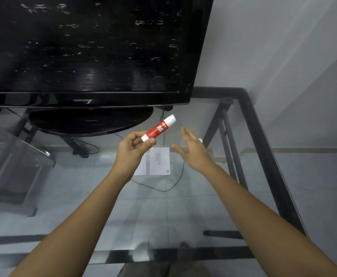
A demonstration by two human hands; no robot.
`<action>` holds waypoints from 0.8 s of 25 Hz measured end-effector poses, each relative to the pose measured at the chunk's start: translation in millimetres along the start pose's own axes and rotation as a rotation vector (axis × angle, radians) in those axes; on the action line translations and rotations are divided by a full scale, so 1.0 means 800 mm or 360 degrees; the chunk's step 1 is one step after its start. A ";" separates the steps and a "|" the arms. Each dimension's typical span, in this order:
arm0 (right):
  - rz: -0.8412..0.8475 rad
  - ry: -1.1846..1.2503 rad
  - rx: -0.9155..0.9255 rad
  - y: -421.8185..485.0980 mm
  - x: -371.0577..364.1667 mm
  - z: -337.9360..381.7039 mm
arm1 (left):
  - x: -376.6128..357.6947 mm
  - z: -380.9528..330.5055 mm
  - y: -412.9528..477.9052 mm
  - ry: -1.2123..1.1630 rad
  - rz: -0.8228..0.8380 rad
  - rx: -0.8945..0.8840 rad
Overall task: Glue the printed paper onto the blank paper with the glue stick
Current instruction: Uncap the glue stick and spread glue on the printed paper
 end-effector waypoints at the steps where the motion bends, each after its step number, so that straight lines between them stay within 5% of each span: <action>1: 0.0088 -0.0226 0.0081 0.001 -0.020 -0.006 | 0.009 0.003 -0.002 -0.0003 -0.0037 0.0016; 9: 0.0482 -0.1001 0.0462 0.011 -0.131 -0.031 | 0.058 0.039 -0.020 -0.0051 -0.0203 0.0110; 20: 0.0499 -0.0872 0.0462 -0.044 -0.150 -0.069 | 0.072 0.094 -0.017 -0.0092 -0.0121 0.0310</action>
Point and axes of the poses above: each hand's wrist, its own y-axis towards the middle knuckle, its own x-axis out of the back of the hand, z = x × y, the point moved 4 cm from there along y, towards the middle knuckle, and after that the axes turned 12 degrees about -y, right-handed, at the moved point
